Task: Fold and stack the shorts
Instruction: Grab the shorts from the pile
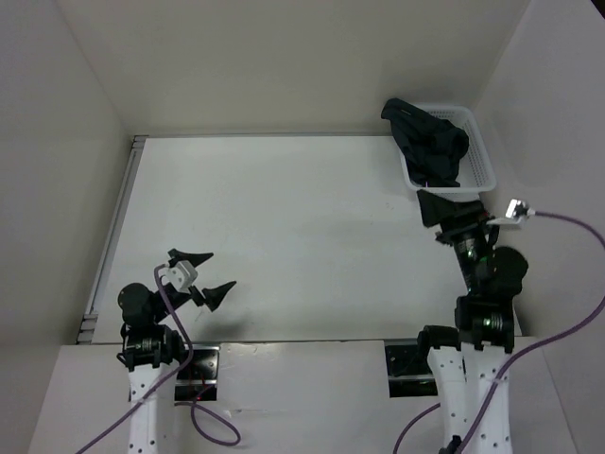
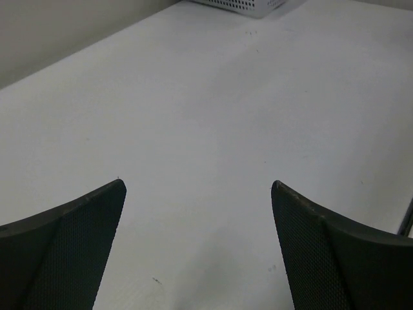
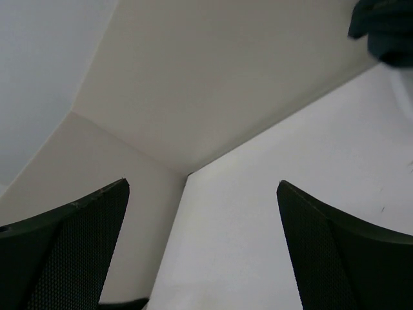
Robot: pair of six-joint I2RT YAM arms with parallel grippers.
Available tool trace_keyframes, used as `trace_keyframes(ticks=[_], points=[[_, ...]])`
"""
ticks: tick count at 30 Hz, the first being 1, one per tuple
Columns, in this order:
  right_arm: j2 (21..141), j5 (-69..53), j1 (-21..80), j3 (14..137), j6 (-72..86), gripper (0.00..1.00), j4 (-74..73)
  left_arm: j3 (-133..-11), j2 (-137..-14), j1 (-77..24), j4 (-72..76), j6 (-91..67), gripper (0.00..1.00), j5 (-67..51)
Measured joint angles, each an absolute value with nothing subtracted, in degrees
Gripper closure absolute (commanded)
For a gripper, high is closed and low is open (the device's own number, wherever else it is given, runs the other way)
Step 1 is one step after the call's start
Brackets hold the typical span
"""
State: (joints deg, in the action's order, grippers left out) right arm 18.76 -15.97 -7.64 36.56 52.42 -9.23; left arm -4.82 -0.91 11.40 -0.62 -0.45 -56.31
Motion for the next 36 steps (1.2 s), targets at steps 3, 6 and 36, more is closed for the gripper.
trace_keyframes(ticks=[3,6,36], points=[[34.9,-11.3,-7.4,46.4,47.9,0.0,-5.7,-7.9,-8.0,10.8,3.9,-0.4,0.0,-52.8],[48.6,-3.7,-5.6,53.0,44.0,0.0,-5.7,-16.2,-23.6,10.7,1.9,-0.4,0.0,-46.7],[140.5,32.4,-6.5,129.0,21.3,0.36,-28.4,-67.3,-92.9,6.3,-29.6,-0.2,0.0,-31.1]])
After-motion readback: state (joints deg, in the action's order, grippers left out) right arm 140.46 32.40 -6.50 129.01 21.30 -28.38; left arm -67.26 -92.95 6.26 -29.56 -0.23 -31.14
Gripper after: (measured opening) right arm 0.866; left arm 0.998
